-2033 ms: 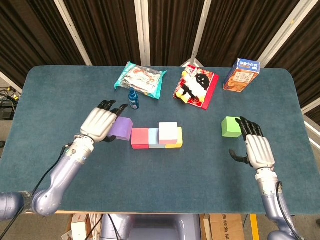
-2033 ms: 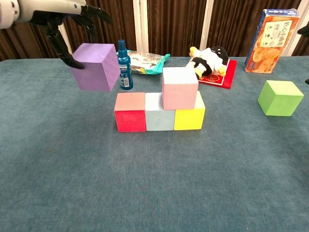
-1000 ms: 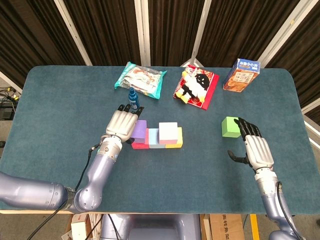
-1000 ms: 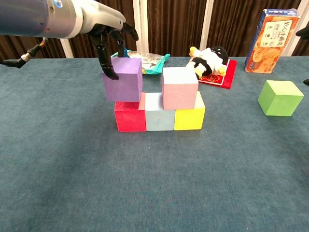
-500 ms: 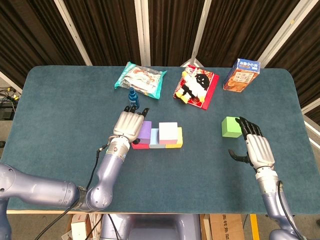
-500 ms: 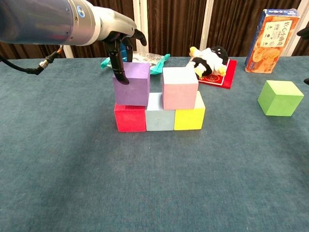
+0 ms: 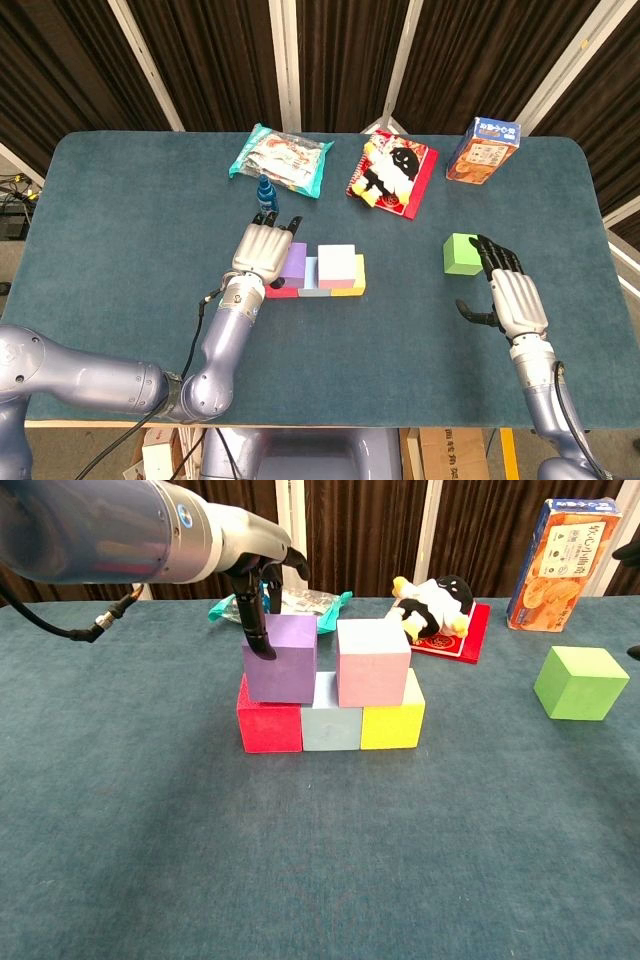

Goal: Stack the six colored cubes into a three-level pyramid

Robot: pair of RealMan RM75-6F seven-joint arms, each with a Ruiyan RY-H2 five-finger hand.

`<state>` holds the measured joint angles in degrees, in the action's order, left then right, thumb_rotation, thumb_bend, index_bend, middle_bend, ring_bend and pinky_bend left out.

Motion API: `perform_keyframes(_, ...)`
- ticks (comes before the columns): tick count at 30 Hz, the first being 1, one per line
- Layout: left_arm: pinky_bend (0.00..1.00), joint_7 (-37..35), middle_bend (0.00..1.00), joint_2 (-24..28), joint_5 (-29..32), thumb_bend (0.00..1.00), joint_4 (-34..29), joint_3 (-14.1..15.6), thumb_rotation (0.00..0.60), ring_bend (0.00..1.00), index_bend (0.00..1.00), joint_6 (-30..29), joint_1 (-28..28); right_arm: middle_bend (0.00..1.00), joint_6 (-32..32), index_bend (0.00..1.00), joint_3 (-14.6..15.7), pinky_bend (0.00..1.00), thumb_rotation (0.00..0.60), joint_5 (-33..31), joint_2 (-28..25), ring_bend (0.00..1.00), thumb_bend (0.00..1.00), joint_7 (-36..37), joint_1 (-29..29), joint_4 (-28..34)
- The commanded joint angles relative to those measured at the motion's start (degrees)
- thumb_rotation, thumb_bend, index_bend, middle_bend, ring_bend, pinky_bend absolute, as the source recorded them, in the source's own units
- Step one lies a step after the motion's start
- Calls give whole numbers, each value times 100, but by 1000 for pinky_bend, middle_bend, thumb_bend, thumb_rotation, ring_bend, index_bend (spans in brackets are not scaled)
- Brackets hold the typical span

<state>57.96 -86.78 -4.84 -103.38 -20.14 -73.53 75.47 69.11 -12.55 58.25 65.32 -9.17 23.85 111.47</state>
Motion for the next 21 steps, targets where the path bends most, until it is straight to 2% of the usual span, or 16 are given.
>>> perform_keyframes(1, 115, -12, 329, -36, -3, 281, 22, -24, 600, 76, 37, -19, 12, 0, 1, 0, 0, 0, 600, -2, 2, 0, 321, -4, 1, -2)
perform_keyframes(21, 123, 58, 333, -258, 3, 281, 88, -102, 600, 76, 38, -179, 67, 0, -49, 0, 11, 0, 600, -4, -14, 0, 321, 48, 2, 20)
